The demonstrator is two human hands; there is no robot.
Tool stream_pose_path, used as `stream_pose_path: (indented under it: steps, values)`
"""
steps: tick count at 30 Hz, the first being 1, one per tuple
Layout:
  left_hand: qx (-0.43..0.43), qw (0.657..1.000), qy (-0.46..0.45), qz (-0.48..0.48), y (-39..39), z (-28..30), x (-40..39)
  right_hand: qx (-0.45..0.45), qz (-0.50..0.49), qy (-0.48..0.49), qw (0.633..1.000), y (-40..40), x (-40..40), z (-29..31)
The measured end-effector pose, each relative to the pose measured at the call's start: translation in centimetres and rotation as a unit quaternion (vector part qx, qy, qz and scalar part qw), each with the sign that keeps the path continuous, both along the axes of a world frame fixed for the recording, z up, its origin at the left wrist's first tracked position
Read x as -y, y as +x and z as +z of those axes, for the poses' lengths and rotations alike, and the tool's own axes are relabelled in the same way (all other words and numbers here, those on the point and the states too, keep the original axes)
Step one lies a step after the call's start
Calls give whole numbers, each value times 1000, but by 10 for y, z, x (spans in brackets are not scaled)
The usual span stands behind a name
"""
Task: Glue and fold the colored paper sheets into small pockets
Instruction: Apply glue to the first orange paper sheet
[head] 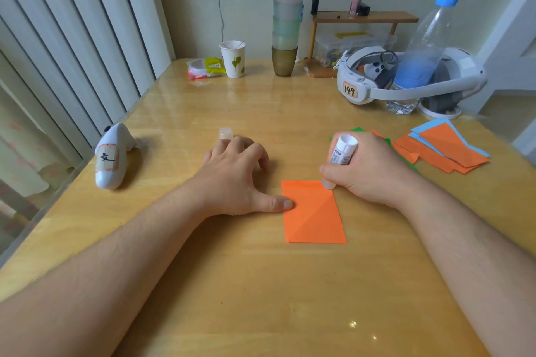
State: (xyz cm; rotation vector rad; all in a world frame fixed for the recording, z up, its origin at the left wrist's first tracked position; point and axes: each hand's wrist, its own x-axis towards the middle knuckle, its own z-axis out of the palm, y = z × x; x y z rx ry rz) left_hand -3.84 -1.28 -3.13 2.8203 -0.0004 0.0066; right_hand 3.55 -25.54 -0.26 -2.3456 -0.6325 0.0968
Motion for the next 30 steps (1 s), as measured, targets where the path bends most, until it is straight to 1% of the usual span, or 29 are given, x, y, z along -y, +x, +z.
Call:
stream_pose_path:
  steps: [2, 6, 8, 14, 18, 25, 27, 30]
  values:
    - [-1, 1000, 0, 0, 0, 0, 0, -5, -4, 23, 1000, 3, 1, -3]
    - [-6, 1000, -3, -2, 1, 1, 0, -24, -55, 173, 983, 8, -3, -7]
    - [-4, 1000, -2, -2, 1, 1, 1, -24, -50, 198, 979, 5, -11, -9]
    - [-1, 1000, 1, 3, 1, -1, 1, -4, 5, 104, 995, -5, -25, -15]
    - [-1, 1000, -1, 4, 0, -1, 1, 0, 0, 54, 999, -2, -20, -10]
    - [-5, 1000, -5, 1, 0, 0, 1, 13, -27, 5, 1000, 3, -4, -3]
    - [-3, 1000, -4, 0, 0, 0, 0, 29, -41, 12, 999, 5, -2, -4]
    - [-4, 1000, -4, 0, 0, 0, 0, 30, -53, 66, 996, 4, -4, -3]
